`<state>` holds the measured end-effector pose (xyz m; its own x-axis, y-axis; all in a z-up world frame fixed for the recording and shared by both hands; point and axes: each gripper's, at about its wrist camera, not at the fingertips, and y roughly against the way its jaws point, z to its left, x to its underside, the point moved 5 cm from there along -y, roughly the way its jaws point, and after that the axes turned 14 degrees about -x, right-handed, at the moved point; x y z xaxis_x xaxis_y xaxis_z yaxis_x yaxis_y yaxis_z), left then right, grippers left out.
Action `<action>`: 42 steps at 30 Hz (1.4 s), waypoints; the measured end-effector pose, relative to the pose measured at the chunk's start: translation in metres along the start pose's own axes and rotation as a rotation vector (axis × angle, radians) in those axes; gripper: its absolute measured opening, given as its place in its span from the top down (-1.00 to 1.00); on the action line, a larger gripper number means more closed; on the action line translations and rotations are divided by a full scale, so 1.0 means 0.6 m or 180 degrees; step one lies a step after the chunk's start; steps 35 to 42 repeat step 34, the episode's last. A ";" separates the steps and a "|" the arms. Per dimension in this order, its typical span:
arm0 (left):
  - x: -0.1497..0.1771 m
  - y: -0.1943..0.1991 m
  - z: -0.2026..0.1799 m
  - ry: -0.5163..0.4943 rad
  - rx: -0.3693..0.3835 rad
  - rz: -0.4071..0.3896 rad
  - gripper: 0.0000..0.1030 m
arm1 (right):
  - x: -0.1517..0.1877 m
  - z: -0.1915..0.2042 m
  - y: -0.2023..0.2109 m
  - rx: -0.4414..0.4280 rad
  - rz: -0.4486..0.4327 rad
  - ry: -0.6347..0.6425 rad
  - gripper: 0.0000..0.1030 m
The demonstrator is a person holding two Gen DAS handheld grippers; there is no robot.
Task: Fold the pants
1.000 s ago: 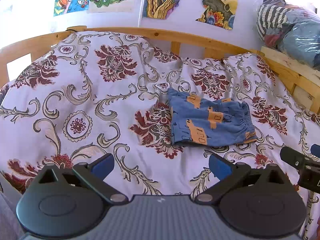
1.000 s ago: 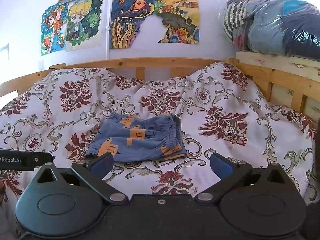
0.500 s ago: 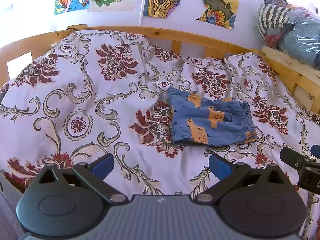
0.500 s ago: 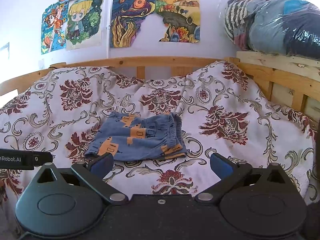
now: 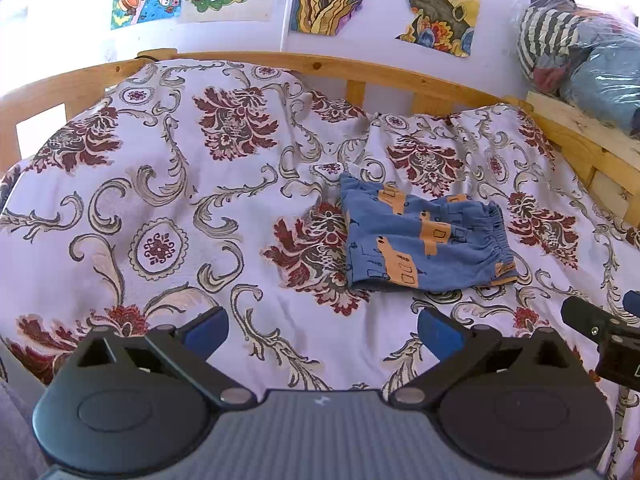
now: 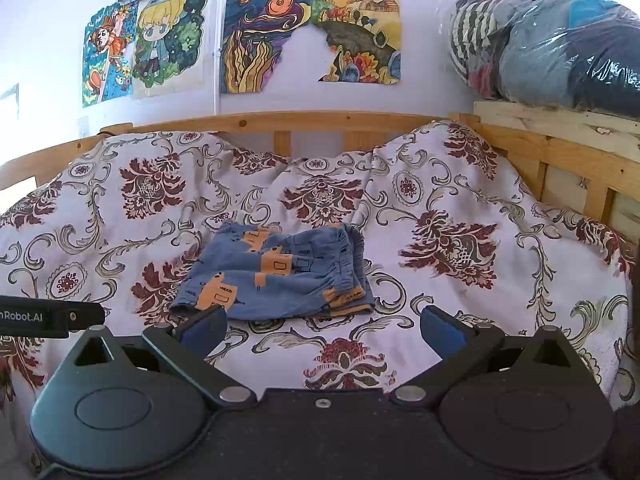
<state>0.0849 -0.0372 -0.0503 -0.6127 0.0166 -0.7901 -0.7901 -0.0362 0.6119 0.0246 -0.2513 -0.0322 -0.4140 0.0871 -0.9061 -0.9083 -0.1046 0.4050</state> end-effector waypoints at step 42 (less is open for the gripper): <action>-0.005 0.013 -0.012 -0.0223 -0.0169 -0.0148 -0.99 | 0.000 0.000 0.000 -0.0002 0.0013 -0.0003 -0.99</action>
